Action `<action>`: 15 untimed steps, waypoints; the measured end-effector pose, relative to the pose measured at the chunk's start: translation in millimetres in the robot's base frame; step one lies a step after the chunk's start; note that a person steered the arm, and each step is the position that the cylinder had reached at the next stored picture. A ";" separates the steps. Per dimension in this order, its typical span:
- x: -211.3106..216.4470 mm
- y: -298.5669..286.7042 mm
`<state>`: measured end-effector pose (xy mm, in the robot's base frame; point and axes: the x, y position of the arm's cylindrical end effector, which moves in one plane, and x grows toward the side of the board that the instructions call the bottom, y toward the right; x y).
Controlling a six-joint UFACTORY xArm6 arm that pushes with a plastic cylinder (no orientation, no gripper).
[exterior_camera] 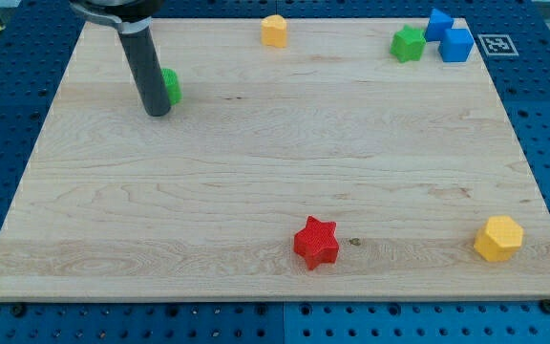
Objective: Move the green circle to the green star
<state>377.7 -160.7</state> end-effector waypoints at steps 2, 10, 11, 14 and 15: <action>-22.6 -70.3; -42.7 90.6; -42.8 149.7; -53.9 189.7; -63.6 188.8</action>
<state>314.1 28.0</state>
